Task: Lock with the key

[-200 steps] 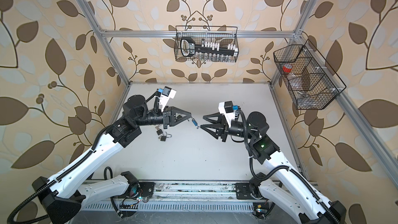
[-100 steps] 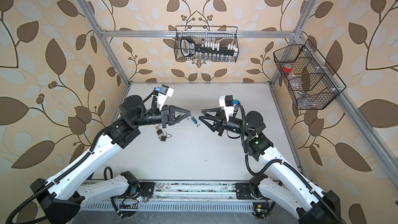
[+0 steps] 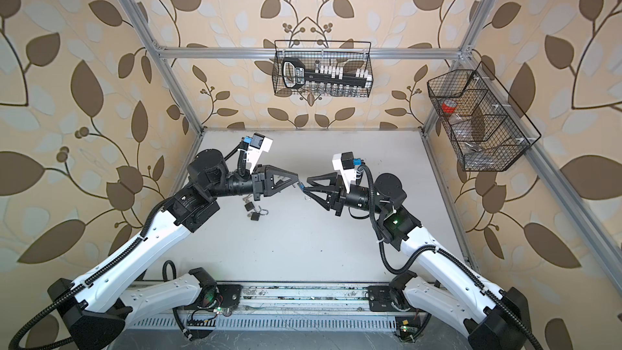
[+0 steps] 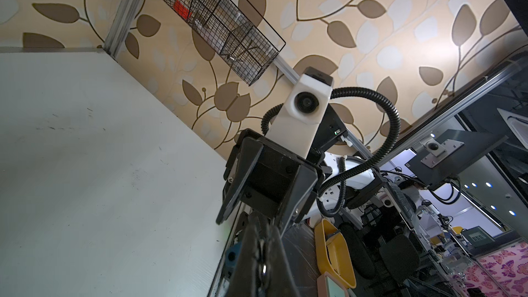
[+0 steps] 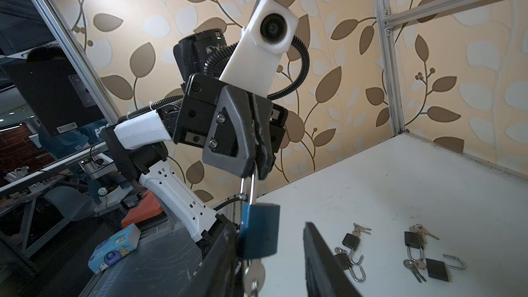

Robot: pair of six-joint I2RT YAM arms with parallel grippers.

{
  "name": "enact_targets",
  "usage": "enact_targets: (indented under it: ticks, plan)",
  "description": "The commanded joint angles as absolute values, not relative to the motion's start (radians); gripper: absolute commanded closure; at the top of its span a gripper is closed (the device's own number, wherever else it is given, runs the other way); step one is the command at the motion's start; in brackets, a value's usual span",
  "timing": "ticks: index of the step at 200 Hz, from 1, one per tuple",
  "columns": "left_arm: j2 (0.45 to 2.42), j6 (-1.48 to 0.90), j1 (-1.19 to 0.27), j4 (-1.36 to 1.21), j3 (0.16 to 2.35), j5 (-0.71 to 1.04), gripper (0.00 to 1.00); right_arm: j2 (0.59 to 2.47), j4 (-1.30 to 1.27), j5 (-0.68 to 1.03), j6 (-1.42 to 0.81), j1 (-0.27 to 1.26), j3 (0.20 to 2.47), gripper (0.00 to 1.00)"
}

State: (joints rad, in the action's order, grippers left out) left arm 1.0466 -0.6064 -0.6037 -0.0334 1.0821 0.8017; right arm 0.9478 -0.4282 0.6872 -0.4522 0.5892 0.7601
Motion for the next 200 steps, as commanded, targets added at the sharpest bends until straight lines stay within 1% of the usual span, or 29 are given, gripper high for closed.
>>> enact_targets:
  ticks: [1, 34, 59, 75, 89, 129, 200]
  plan:
    - [1.01, -0.599, -0.613, -0.084, 1.084, 0.79, 1.0, 0.909, -0.425, 0.652, -0.405, 0.594, 0.772, 0.61]
    - [1.008, -0.616, -0.612, -0.1, 1.083, 0.762, 1.0, 0.905, -0.388, 0.614, -0.341, 0.625, 0.79, 0.56]
    - [1.011, -0.625, -0.613, -0.112, 1.083, 0.763, 1.0, 0.912, -0.282, 0.46, -0.236, 0.701, 0.833, 0.56]
    - [1.01, -0.626, -0.613, -0.114, 1.082, 0.762, 1.0, 0.915, -0.256, 0.367, -0.186, 0.757, 0.844, 0.56]
    - [1.009, -0.627, -0.613, -0.116, 1.08, 0.762, 1.0, 0.923, -0.25, 0.322, -0.16, 0.786, 0.849, 0.57]
    - [1.01, -0.625, -0.612, -0.11, 1.083, 0.772, 1.0, 0.947, -0.248, 0.296, -0.154, 0.81, 0.855, 0.64]
    - [0.992, -0.619, -0.614, -0.1, 1.075, 0.761, 1.0, 0.887, -0.278, 0.233, -0.169, 0.814, 0.791, 0.67]
